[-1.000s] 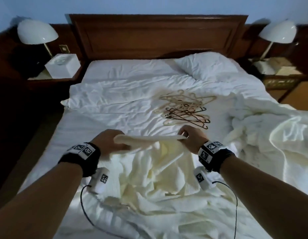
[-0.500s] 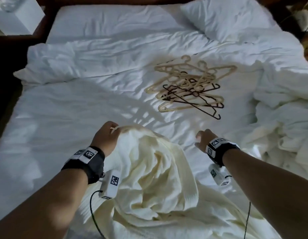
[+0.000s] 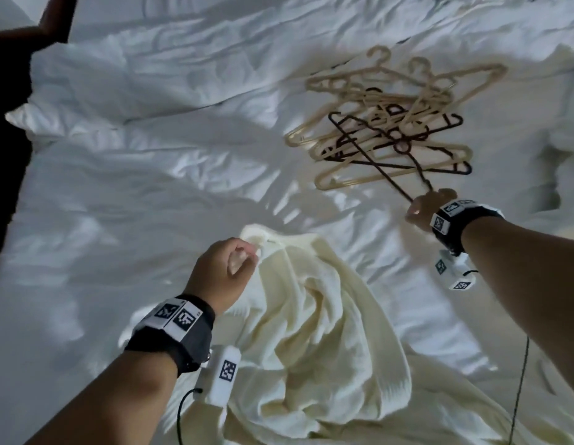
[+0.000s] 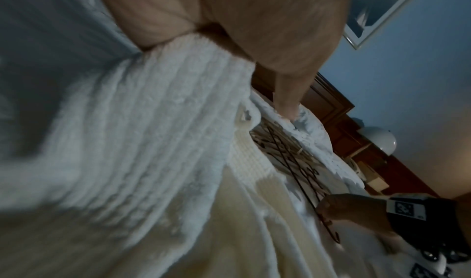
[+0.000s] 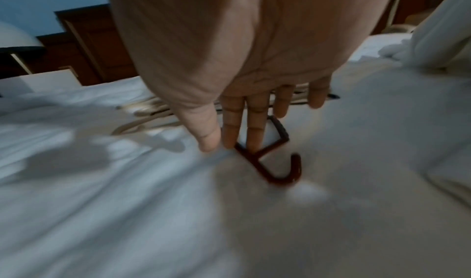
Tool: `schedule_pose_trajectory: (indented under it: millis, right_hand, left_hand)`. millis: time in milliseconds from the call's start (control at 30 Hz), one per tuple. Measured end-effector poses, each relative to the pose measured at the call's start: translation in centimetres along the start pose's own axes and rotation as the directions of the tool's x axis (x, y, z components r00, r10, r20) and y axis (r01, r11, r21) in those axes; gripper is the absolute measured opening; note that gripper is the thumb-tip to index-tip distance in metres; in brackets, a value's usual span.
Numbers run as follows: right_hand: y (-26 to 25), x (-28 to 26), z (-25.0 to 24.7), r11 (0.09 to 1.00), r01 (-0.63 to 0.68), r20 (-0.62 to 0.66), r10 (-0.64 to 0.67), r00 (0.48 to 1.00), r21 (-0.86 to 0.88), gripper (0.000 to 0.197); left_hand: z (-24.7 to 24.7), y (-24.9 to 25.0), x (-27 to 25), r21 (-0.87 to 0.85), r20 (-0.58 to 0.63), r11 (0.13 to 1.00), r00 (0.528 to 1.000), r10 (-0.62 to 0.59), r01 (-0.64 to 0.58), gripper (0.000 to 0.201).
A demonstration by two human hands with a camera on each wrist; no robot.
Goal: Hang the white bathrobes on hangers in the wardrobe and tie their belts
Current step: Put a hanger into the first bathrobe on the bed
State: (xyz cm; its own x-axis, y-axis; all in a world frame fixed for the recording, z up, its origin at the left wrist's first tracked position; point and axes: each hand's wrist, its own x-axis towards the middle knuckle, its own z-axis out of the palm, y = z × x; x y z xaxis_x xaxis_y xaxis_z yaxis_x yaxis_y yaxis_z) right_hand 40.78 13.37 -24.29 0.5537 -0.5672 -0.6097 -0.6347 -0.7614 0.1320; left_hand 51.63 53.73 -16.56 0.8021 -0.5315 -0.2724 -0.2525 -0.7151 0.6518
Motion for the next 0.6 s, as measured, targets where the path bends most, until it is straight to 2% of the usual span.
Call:
schedule_pose_trajectory:
  millis: [67, 133, 200, 233, 300, 400, 500, 567, 600]
  right_hand:
    - [-0.4, -1.2, 0.7, 0.999, 0.029, 0.058, -0.03, 0.998, 0.016, 0.039]
    - [-0.8, -2.3, 2.3, 0.992, 0.003, 0.089, -0.014, 0.996, 0.129, 0.046]
    - [-1.0, -3.4, 4.1, 0.981, 0.007, 0.08, -0.023, 0.997, 0.193, 0.056]
    - [-1.1, -3.8, 5.0, 0.98, 0.003, 0.044, -0.012, 0.999, 0.197, 0.062]
    - [-1.1, -4.2, 6.2, 0.98, -0.068, -0.023, 0.074, 0.997, 0.188, 0.067]
    - [-1.4, -5.0, 7.5, 0.966, -0.203, -0.007, 0.206, 0.978, 0.159, 0.061]
    - [-1.4, -6.0, 9.2, 0.924, -0.342, 0.08, 0.333, 0.94, 0.173, 0.082]
    - [-1.4, -6.9, 9.8, 0.914, -0.345, 0.126, 0.324, 0.938, 0.214, 0.086]
    - [-1.3, -7.6, 9.8, 0.91, -0.302, 0.107, 0.283, 0.953, 0.283, 0.08]
  left_hand:
    - [0.1, -0.6, -0.4, 0.085, 0.069, 0.996, 0.997, 0.018, -0.024, 0.023]
    - [0.1, -1.2, -0.6, 0.148, 0.107, 0.989, 0.994, -0.004, -0.012, 0.027]
    - [0.1, -1.8, -0.9, 0.151, 0.082, 0.988, 0.997, -0.011, -0.001, 0.024]
    - [0.1, -1.9, -1.1, 0.153, 0.052, 0.988, 0.998, -0.018, 0.01, 0.016]
    - [0.2, -2.2, -1.6, 0.148, -0.007, 0.989, 1.0, -0.006, 0.007, 0.011]
    - [0.6, -2.8, -2.7, 0.103, -0.05, 0.994, 0.998, -0.025, 0.03, 0.012]
    - [1.0, -3.1, -4.2, 0.016, -0.035, 0.995, 0.995, -0.096, 0.096, 0.015]
    - [1.2, -3.2, -5.2, -0.039, -0.017, 0.992, 0.993, -0.117, 0.117, 0.018]
    - [1.2, -3.3, -5.8, -0.065, -0.018, 0.99, 0.992, -0.123, 0.122, 0.018]
